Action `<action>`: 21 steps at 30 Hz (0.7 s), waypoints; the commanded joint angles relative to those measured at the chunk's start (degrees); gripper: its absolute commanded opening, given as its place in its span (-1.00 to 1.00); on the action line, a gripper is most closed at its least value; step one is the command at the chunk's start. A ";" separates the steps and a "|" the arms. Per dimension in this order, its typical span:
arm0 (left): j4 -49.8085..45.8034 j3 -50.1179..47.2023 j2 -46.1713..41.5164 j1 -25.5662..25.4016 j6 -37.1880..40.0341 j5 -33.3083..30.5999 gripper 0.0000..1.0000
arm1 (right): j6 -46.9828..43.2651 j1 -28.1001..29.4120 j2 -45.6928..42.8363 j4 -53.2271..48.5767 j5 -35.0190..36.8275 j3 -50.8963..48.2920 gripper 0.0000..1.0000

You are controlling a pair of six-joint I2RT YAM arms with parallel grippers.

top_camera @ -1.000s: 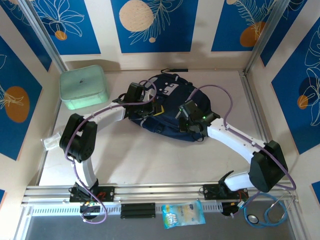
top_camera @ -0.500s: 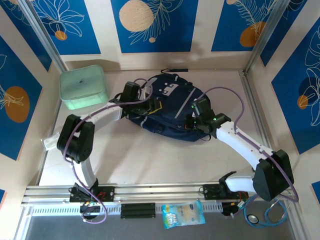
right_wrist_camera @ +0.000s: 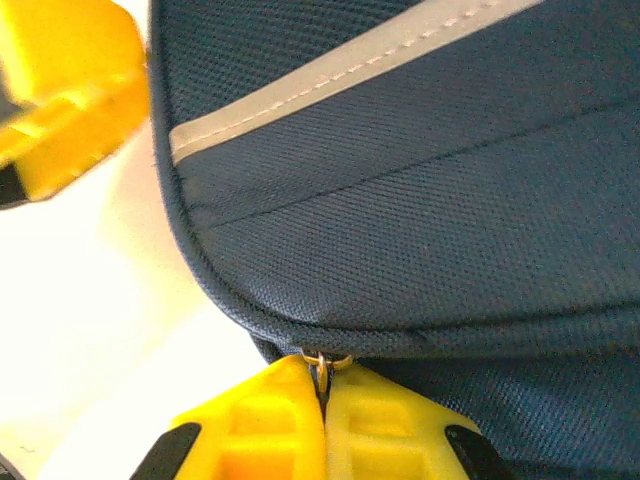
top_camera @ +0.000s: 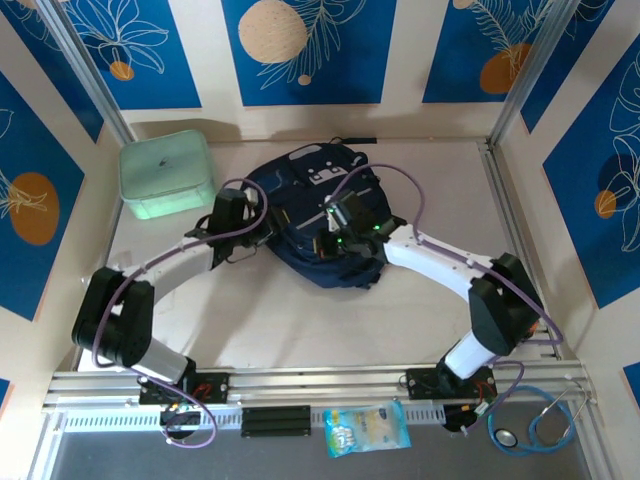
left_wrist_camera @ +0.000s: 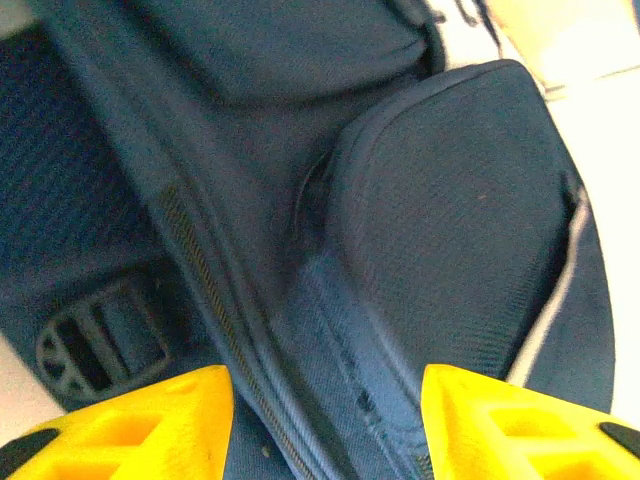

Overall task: Pack the student bag
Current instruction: Zip the student bag at the top-center of the table.

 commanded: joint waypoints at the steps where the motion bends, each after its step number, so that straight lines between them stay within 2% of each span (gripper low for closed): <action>1: 3.28 -0.88 -2.82 0.42 -2.34 -4.10 0.00 | -0.47 2.42 2.65 3.87 -3.76 4.27 -1.00; 7: 1.81 0.81 -1.55 0.48 -2.36 -4.81 -0.13 | 0.65 5.03 6.64 4.88 -5.69 7.14 -1.00; 11: 6.32 -0.10 0.46 0.43 -6.30 -2.85 -0.24 | 1.20 5.73 7.80 5.28 -6.32 8.06 -1.00; 15: 6.95 1.06 1.61 0.44 -6.41 -2.03 -0.28 | 1.11 6.11 8.82 4.34 -6.46 9.13 -1.00; 21: 4.68 0.08 -2.51 0.44 -4.47 -6.96 -0.26 | 1.54 5.73 9.00 2.61 -4.40 9.46 -1.00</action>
